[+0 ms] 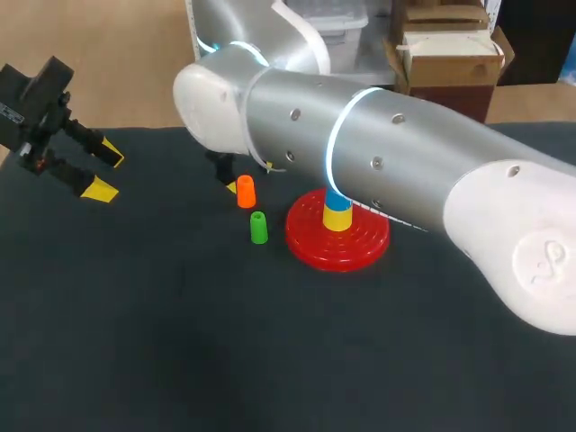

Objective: Pick up and stack the cylinders on the red base in this order: pink,purple,orange,green

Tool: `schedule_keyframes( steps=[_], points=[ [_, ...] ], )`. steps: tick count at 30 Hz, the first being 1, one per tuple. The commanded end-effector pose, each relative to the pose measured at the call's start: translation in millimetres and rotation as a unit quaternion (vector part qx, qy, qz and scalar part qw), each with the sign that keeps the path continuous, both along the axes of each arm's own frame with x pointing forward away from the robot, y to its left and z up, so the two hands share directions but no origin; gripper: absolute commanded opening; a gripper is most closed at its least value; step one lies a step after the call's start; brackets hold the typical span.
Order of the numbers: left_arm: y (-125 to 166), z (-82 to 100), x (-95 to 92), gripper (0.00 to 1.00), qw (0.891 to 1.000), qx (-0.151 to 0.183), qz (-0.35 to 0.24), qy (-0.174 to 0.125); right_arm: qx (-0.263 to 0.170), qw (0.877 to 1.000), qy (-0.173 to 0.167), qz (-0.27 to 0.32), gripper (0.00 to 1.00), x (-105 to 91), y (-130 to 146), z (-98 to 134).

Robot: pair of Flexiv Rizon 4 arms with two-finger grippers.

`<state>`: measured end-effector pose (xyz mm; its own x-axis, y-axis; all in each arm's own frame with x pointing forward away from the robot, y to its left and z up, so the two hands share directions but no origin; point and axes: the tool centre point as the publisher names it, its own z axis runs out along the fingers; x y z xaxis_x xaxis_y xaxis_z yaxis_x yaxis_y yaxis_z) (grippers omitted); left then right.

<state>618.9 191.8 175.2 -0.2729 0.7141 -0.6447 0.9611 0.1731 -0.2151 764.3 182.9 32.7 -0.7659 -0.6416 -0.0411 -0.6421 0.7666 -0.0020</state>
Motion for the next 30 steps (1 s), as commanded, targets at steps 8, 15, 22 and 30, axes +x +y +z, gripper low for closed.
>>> schedule_keyframes(
  steps=[8, 15, 22, 30],
  points=[
    [0.3, -0.8, 0.0, 1.0, 1.0, 0.0, 0.0, -0.001, -0.003, 1.0, 0.012, 0.001, 0.58, 2.9, 5.8, -3.2],
    [0.3, -0.8, 0.0, 1.0, 1.0, 0.0, 0.0, -0.001, -0.006, 1.0, 0.015, 0.0, 0.47, -0.5, 4.1, -5.9],
    [0.3, -0.8, 0.0, 1.0, 1.0, 0.0, 0.0, -0.001, -0.005, 1.0, 0.014, -0.005, 0.2, 1.4, 4.8, -7.1],
    [0.3, -0.8, 0.0, 1.0, 1.0, 0.0, 0.0, -0.001, -0.008, 1.0, 0.014, -0.006, 0.12, 3.8, 5.2, -7.6]
  ],
)
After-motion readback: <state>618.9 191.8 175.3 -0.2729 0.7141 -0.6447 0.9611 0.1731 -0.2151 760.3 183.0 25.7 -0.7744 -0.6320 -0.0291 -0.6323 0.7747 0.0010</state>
